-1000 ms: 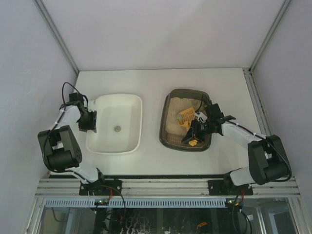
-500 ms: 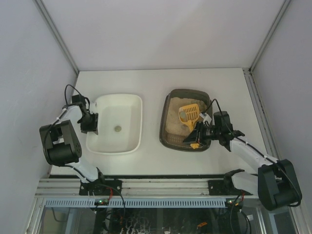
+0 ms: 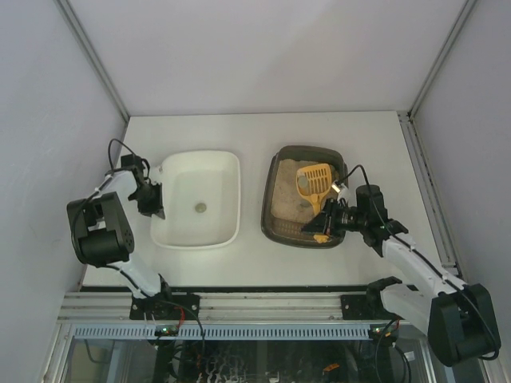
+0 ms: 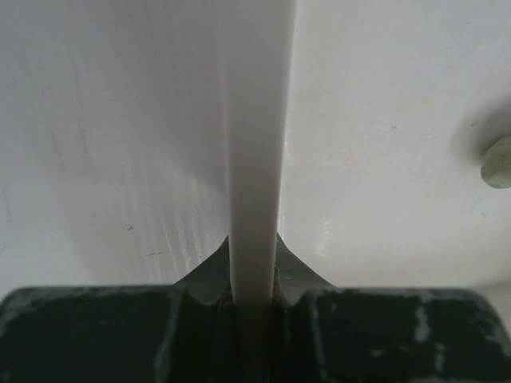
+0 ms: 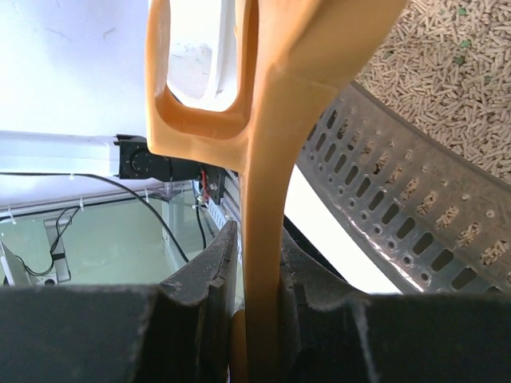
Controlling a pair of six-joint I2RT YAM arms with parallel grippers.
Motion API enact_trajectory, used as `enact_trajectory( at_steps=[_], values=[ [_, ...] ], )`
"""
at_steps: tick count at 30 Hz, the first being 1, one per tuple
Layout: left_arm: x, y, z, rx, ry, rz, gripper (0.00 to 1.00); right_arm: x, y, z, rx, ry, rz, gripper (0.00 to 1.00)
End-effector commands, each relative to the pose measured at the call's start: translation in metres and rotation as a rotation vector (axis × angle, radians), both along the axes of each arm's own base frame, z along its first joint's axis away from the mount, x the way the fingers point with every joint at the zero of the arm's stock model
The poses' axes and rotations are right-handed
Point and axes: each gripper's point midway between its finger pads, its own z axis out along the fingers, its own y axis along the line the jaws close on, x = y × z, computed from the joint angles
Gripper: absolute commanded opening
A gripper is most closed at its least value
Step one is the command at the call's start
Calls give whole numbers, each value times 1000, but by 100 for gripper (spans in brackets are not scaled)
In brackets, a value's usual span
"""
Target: Clean the litter box
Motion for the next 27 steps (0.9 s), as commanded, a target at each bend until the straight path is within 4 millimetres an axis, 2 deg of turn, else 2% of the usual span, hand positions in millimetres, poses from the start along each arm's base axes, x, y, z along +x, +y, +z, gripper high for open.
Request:
enact_trajectory(
  at_steps=[1,4,9,15,20,24,27],
  values=[
    [29,-2,2,-22,-36,46,0,7,1,29,46,-134,-16,0],
    [43,1,4,-12,-44,64,0,8,0,39,70,-178,-27,0],
    [74,18,14,50,-83,97,0,-2,-1,33,78,-214,-28,0],
    [99,21,23,52,-89,110,1,-10,-11,35,153,-404,-106,0],
    [101,14,23,51,-86,97,11,-9,-11,41,280,-340,-126,0],
    [95,8,22,50,-78,85,28,-13,-2,55,329,-307,-62,0],
    [91,7,24,49,-82,84,37,3,-12,50,291,-273,-136,0]
  ],
)
